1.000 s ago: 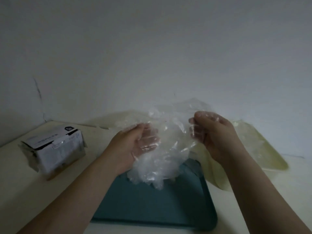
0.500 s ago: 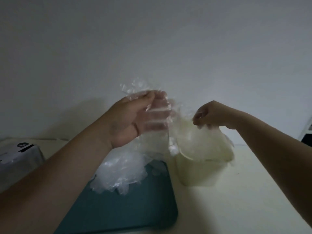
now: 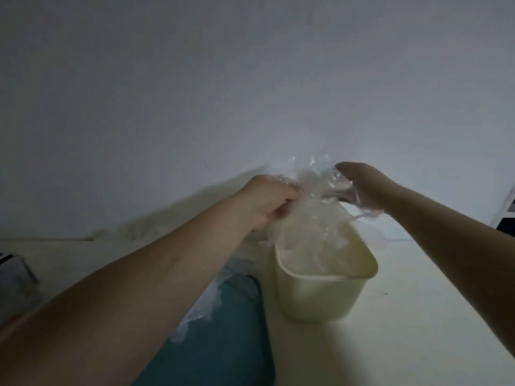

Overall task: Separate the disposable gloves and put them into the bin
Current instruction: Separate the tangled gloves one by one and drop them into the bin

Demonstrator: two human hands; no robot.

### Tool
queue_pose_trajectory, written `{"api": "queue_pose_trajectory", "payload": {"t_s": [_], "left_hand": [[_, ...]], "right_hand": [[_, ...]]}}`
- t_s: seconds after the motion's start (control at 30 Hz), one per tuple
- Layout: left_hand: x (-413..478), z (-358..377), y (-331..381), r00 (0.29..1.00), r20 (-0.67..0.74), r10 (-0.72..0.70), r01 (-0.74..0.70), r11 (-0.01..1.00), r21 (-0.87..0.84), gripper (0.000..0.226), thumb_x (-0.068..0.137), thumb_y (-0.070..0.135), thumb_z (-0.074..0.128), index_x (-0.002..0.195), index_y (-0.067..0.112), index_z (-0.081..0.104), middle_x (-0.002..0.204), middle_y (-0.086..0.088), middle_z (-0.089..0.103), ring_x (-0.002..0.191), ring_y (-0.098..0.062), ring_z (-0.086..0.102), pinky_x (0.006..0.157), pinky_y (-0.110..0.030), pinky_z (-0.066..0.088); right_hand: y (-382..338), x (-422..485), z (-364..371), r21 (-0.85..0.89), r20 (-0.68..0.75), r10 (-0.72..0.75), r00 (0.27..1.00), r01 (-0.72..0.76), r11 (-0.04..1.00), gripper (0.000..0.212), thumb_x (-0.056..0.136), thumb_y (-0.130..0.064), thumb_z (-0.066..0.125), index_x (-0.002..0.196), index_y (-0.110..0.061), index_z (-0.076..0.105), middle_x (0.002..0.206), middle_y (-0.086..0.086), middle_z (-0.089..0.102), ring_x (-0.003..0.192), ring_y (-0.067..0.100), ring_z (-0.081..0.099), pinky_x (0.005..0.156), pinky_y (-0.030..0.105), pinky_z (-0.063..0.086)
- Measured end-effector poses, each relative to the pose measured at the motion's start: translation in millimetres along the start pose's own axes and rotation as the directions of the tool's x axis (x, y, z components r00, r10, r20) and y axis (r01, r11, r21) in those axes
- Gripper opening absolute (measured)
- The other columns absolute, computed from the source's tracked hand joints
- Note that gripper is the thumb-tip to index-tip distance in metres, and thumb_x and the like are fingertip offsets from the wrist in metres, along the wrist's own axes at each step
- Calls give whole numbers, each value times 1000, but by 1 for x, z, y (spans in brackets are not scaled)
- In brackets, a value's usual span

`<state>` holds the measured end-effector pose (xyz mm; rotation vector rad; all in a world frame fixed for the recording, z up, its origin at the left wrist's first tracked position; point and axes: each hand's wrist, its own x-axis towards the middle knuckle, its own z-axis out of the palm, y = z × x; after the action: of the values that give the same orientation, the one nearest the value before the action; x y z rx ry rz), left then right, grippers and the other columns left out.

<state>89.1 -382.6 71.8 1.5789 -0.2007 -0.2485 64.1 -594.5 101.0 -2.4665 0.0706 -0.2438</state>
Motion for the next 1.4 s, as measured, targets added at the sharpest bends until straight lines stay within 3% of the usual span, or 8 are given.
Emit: {"api": "queue_pose_trajectory", "payload": {"t_s": [0.17,0.27,0.4,0.53,0.93,1.07,1.2,1.4], "left_hand": [[32,22,-12,1000,-13,-17,21,898,440,16,78,-5,79,89,4,71,83,-16,71,64,-24,73,60,-33,62],[35,34,-15,999,33,-42,7,722,692,23,80,4,84,98,2,70,87,-13,75,75,-27,75,75,-41,65],[35,40,-18,999,-1,-49,37,724,689,49,80,8,87,121,-2,62,117,-18,71,103,-36,72,89,-47,62],[30,24,-18,991,-67,119,-63,838,542,75,86,8,81,152,13,45,147,-8,55,129,-29,58,102,-38,54],[-54,-78,-20,972,-48,228,-156,789,594,31,91,24,79,120,23,71,113,10,68,103,-6,65,84,-22,54],[-88,-120,-36,974,48,222,-151,474,868,25,93,36,76,115,26,72,115,12,66,111,-12,64,93,-28,49],[-119,-155,-61,998,-17,67,3,193,981,54,91,55,71,136,26,63,137,6,58,121,-17,58,102,-32,48],[-143,-178,-102,992,-95,81,73,246,967,49,92,45,68,137,26,64,129,-2,68,111,-24,66,96,-41,56]], "right_hand": [[19,-13,-23,-231,-154,-149,977,111,967,46,98,-33,69,140,-20,60,137,3,65,127,23,62,110,40,48],[-2,-31,-15,-242,-8,-177,984,170,955,42,100,-33,65,141,-24,62,141,0,63,130,19,60,108,31,45],[-33,-51,20,-388,426,78,901,104,916,51,98,-41,64,144,-19,57,135,1,64,119,24,64,104,36,52],[-36,-41,54,-503,494,191,848,100,858,77,96,-61,59,159,-24,35,147,3,54,121,30,61,97,40,58],[-46,-28,99,-713,531,320,785,209,670,78,97,-65,53,158,-18,40,159,4,45,144,29,45,119,43,35],[-81,-39,74,-778,449,249,858,239,581,95,85,-77,61,156,-18,43,159,5,45,145,32,44,119,48,36],[-124,-64,68,-770,324,22,946,250,586,68,89,-51,72,144,-17,54,139,3,60,124,29,61,97,41,50],[-160,-94,143,-427,319,-291,902,411,806,49,96,-57,60,129,-21,67,130,-2,68,113,23,66,96,40,54]]}}
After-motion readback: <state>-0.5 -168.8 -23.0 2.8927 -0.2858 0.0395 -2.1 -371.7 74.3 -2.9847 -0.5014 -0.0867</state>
